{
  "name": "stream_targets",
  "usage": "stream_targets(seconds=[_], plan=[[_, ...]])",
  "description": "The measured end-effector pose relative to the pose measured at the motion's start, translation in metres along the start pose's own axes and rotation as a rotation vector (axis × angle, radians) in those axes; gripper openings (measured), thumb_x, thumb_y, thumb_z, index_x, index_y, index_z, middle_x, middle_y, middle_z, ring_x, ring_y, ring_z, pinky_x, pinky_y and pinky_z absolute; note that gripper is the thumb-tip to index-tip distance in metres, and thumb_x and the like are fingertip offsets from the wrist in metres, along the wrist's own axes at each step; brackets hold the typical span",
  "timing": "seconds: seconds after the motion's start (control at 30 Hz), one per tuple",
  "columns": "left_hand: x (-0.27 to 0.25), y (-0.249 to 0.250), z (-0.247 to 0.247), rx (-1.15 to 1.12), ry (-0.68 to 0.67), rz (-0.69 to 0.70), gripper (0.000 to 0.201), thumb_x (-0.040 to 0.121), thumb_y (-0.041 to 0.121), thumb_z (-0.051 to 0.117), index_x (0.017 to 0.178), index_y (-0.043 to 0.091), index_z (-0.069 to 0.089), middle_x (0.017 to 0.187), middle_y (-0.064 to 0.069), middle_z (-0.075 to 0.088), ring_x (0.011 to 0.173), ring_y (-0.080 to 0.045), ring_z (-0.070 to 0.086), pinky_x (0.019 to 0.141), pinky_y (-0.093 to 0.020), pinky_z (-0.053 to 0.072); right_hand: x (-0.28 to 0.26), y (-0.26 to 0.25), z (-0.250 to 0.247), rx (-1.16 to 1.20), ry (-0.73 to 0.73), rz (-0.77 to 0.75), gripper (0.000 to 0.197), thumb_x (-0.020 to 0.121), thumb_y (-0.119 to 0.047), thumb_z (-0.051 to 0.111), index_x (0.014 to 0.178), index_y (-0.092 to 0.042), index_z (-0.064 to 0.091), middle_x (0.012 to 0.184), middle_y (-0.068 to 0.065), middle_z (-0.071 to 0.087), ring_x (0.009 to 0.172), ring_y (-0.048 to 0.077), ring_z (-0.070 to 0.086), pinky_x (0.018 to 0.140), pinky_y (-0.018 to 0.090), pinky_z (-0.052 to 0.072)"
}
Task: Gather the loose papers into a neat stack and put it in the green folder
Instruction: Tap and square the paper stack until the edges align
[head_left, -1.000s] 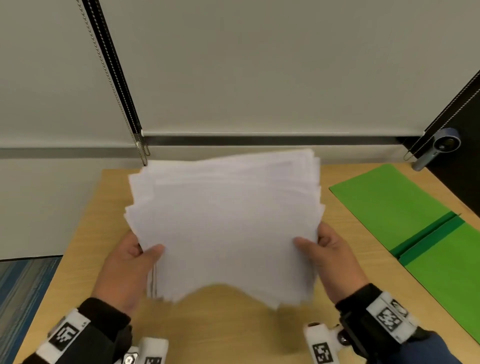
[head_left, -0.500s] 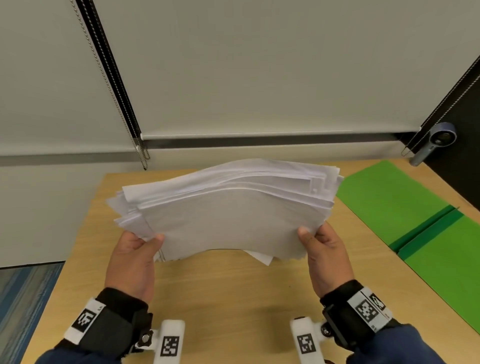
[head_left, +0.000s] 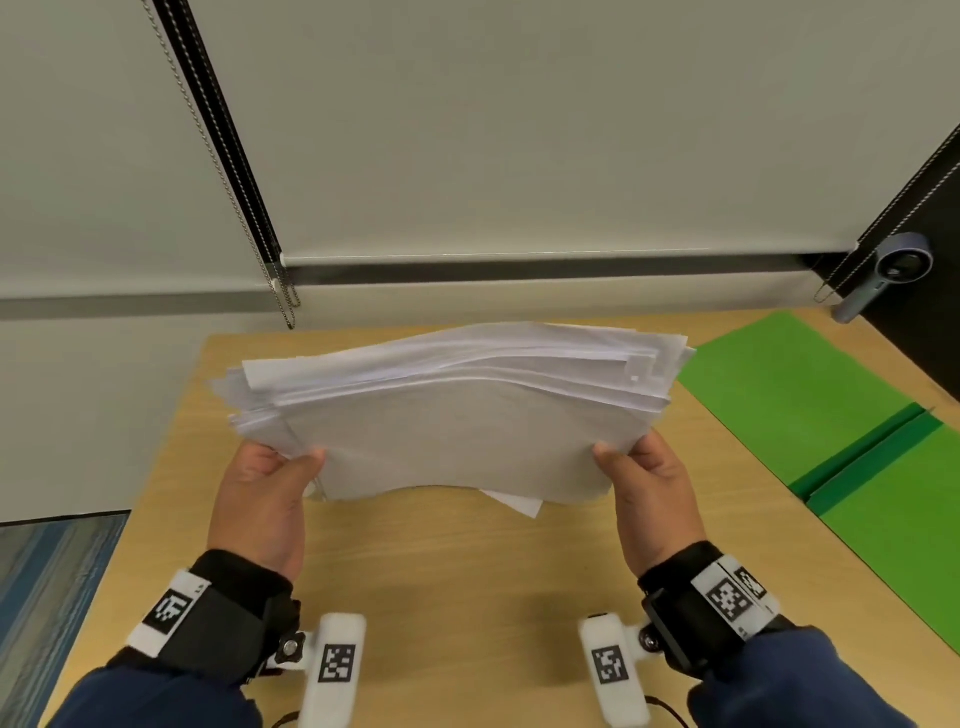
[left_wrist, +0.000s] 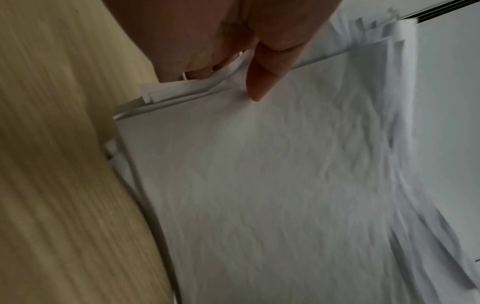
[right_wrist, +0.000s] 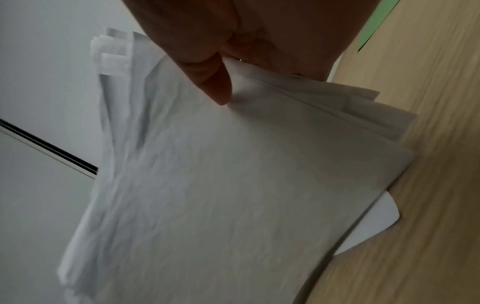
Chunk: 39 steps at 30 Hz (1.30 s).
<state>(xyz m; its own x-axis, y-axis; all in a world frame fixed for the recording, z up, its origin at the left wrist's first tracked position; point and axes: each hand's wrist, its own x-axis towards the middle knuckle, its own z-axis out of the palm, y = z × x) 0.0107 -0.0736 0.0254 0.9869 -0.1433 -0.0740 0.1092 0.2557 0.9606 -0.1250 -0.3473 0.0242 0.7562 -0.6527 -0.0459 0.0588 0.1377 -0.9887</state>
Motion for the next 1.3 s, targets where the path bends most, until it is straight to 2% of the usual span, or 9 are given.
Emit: stream_targets(seconds=[0.1,0.37,0.53,0.63,0.73,0.83,0.9,1.03,1.3], plan=[[0.002,0.000,0.002,0.056,-0.008,-0.003,0.058,0.085,-0.025,0.042,0.127,0.009,0.063,0.113,-0.002,0.073,0.102,-0.010,0.069,0.087,-0.023,0.059,0.002,-0.001,0.007,-0.001,-0.013,0.004,0.042,0.088,0.017,0.048,0.104,-0.016,0.068,0.089,-0.014,0.077,0.083,0.001,0.068,0.070,0.015,0.053],[0.007,0.008,0.021,0.059,0.021,0.016,0.057,0.087,-0.022,0.040,0.102,0.025,0.069,0.091,0.013,0.078,0.096,-0.011,0.068,0.078,-0.025,0.051,0.006,-0.013,0.025,-0.112,-0.063,-0.053,0.039,0.092,0.008,0.048,0.116,-0.018,0.065,0.097,-0.010,0.074,0.083,0.002,0.067,0.064,0.017,0.052],[0.019,0.024,0.017,0.003,-0.038,0.144,0.053,0.081,-0.021,0.047,0.125,0.004,0.063,0.114,-0.006,0.072,0.107,-0.015,0.068,0.087,-0.022,0.058,0.023,-0.034,0.021,0.014,-0.007,-0.116,0.039,0.089,0.014,0.048,0.115,-0.013,0.056,0.097,-0.005,0.070,0.083,0.003,0.066,0.067,0.018,0.052],[0.025,0.016,0.007,0.039,-0.033,0.081,0.045,0.066,-0.009,0.048,0.107,0.003,0.064,0.100,-0.010,0.068,0.100,-0.024,0.062,0.085,-0.032,0.052,0.027,-0.025,0.018,-0.011,-0.026,-0.004,0.063,0.082,0.024,0.041,0.129,-0.017,0.051,0.112,0.003,0.067,0.101,0.014,0.062,0.081,0.024,0.049],[0.025,0.009,0.004,0.060,-0.016,0.047,0.054,0.063,-0.006,0.046,0.115,-0.008,0.055,0.097,-0.010,0.061,0.100,-0.024,0.055,0.085,-0.032,0.045,0.028,-0.016,0.017,-0.046,-0.046,0.079,0.079,0.081,0.023,0.038,0.141,-0.028,0.044,0.127,0.006,0.063,0.113,0.016,0.058,0.091,0.031,0.044],[0.025,0.006,0.000,0.057,0.013,0.023,0.048,0.063,-0.007,0.046,0.108,0.003,0.061,0.101,-0.012,0.061,0.102,-0.028,0.057,0.092,-0.038,0.044,0.032,-0.013,0.014,0.018,-0.044,0.121,0.084,0.081,0.023,0.035,0.148,-0.028,0.036,0.129,0.004,0.060,0.115,0.017,0.058,0.090,0.030,0.043],[0.024,0.003,0.001,0.098,-0.009,-0.001,0.042,0.065,-0.004,0.050,0.103,0.005,0.066,0.101,-0.012,0.066,0.103,-0.032,0.062,0.097,-0.041,0.046,0.033,-0.008,0.014,0.038,-0.038,0.142,0.076,0.083,0.022,0.037,0.145,-0.023,0.042,0.127,0.006,0.062,0.115,0.020,0.058,0.091,0.031,0.044],[0.015,0.004,0.011,0.162,-0.023,0.051,0.038,0.074,0.002,0.070,0.111,-0.005,0.066,0.091,0.003,0.076,0.091,-0.016,0.069,0.078,-0.021,0.056,0.027,-0.011,0.020,-0.123,-0.063,0.050,0.034,0.090,0.008,0.055,0.103,-0.018,0.073,0.096,-0.005,0.078,0.090,0.007,0.068,0.081,0.027,0.047],[0.013,0.014,0.024,0.096,0.043,0.068,0.048,0.089,-0.013,0.051,0.112,0.026,0.068,0.104,0.009,0.076,0.100,-0.014,0.069,0.080,-0.028,0.051,0.026,-0.016,0.025,0.014,-0.001,-0.013,0.032,0.095,0.004,0.051,0.118,-0.013,0.064,0.102,-0.007,0.075,0.087,0.002,0.070,0.072,0.019,0.053]])
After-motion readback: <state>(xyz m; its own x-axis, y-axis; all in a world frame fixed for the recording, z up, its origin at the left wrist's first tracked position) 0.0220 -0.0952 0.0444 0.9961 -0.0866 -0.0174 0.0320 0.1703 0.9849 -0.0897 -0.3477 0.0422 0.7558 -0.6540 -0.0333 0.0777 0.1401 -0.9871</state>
